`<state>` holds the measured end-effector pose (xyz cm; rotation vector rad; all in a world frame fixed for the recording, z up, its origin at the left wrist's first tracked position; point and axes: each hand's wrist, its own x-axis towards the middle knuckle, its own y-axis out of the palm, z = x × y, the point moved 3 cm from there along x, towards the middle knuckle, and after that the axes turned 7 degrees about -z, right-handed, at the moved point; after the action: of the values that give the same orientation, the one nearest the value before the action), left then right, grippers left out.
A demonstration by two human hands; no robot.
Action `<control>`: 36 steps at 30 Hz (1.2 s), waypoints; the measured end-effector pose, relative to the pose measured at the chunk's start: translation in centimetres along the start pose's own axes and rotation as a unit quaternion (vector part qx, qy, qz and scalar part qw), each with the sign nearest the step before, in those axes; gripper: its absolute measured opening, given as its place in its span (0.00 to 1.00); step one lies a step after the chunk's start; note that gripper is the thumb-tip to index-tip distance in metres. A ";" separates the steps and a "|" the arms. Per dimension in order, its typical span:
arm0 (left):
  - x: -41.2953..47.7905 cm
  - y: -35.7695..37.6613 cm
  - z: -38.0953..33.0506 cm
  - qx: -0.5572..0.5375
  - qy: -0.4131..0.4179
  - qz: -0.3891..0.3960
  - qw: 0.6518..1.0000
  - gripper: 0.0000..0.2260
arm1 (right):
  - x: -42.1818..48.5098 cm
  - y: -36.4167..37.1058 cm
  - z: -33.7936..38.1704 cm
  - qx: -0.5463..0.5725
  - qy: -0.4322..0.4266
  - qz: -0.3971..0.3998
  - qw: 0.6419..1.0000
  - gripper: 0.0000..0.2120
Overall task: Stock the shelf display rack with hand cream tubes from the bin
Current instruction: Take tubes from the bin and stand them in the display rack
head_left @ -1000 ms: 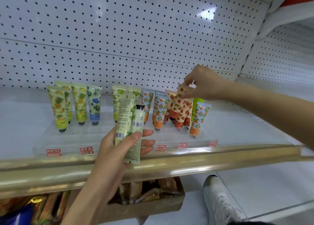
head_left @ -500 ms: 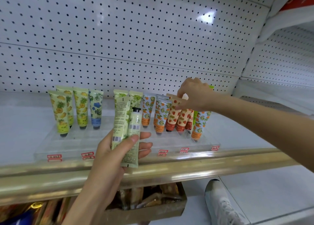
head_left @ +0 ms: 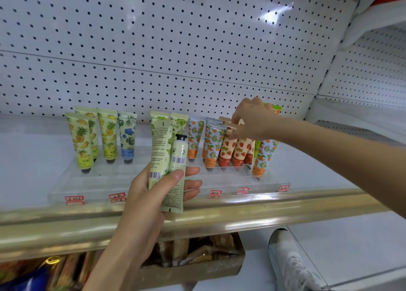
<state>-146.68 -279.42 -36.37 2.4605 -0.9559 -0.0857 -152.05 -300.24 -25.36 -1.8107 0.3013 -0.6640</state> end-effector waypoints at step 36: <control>-1.6 0.2 0.4 -0.062 -0.057 0.034 0.996 0.16 | -8.0 0.0 7.2 0.584 -0.018 0.124 0.802 0.05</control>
<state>-148.08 -278.72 -36.83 2.3278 -1.0504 -0.2579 -154.31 -290.44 -29.22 -0.5689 0.0477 -0.4439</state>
